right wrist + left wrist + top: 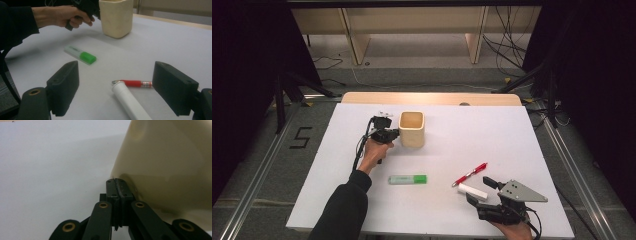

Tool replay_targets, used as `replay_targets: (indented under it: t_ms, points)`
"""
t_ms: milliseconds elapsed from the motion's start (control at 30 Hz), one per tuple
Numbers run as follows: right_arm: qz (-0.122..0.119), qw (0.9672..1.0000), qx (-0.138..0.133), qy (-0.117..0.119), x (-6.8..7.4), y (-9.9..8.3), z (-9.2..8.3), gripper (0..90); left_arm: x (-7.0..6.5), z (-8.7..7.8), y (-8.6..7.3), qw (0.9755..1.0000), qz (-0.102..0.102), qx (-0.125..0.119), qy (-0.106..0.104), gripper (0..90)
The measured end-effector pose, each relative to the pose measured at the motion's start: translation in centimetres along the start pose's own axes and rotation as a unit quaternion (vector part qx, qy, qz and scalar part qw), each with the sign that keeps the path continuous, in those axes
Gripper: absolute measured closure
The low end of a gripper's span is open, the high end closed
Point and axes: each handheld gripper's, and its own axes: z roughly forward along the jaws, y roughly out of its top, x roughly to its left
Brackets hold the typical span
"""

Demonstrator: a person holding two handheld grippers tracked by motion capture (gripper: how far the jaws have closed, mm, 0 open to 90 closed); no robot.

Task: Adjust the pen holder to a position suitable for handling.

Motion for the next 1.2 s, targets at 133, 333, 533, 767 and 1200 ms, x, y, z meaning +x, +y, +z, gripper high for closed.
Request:
replay_targets:
  t_ms: [133, 333, 533, 767, 1200]
  points:
    - [0.001, 1.0, 0.001, 0.0, 0.0, 0.0, 0.0, 22.4, -0.6, 0.3, 0.2, 1.0, 0.0, 0.004, 0.0, 89.5]
    - [0.001, 1.0, 0.002, -0.001, -0.1, 0.0, 0.0, 22.5, -1.3, 0.6, 0.2, 0.9999, 0.0, 0.006, -0.01, 89.5]
    - [0.002, 1.0, 0.003, -0.003, 0.0, 0.0, 0.0, 22.6, -2.6, 1.0, 0.2, 0.9997, 0.0, 0.011, -0.022, 89.5]
    - [0.001, 1.0, 0.004, -0.003, -0.1, 0.0, 0.0, 22.7, -3.8, 1.3, 0.2, 0.9994, 0.01, 0.014, -0.031, 89.5]
    - [0.002, 1.0, 0.001, -0.001, -0.1, 0.0, 0.0, 22.7, -4.7, 1.4, 0.4, 0.9986, 0.026, 0.016, -0.043, 87.5]
